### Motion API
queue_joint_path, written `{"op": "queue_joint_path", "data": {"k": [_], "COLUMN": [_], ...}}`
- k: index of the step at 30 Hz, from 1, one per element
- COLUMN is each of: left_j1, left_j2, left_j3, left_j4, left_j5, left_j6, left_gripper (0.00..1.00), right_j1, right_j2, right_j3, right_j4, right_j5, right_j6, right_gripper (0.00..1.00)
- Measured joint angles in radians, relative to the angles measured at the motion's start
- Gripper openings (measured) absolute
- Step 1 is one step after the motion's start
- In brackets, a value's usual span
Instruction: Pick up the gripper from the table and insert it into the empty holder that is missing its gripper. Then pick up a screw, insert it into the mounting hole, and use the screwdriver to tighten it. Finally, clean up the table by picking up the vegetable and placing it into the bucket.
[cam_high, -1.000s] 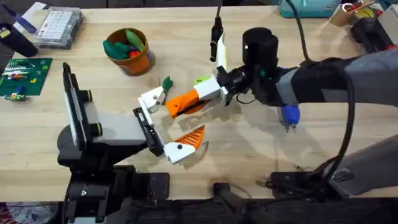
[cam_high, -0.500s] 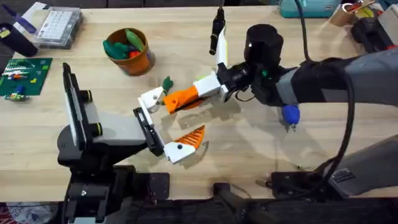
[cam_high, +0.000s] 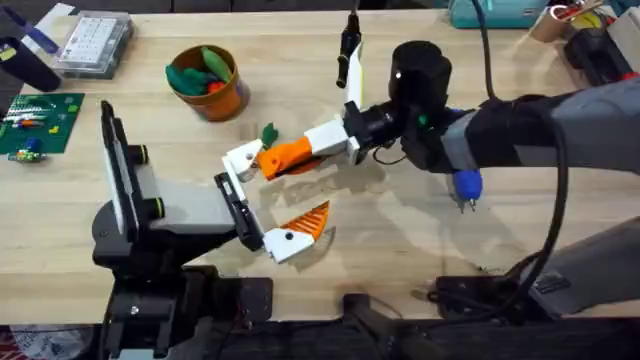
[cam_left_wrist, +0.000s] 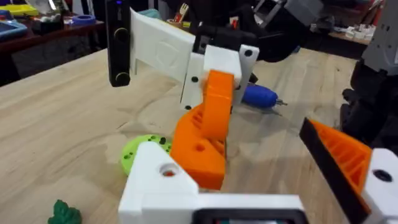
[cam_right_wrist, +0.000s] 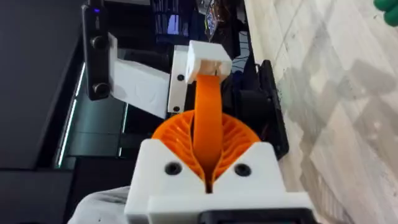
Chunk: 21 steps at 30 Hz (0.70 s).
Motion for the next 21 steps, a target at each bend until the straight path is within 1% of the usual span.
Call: {"op": "queue_joint_path", "data": {"k": [12, 21], "left_j1": [0.000, 0.005], "left_j2": [0.000, 0.000], "left_j3": [0.000, 0.000], "left_j4": [-0.001, 0.000], "left_j5": [0.006, -0.009], "left_j6": [-0.001, -0.008], "left_gripper": [0.986, 0.986], "right_j1": [0.007, 0.025], "right_j2": [0.000, 0.000], "right_j3": [0.000, 0.004], "right_j4": [-0.003, -0.009], "right_j5": [0.028, 0.056], "right_j6": [-0.008, -0.008], "right_gripper": [0.015, 0.015]}}
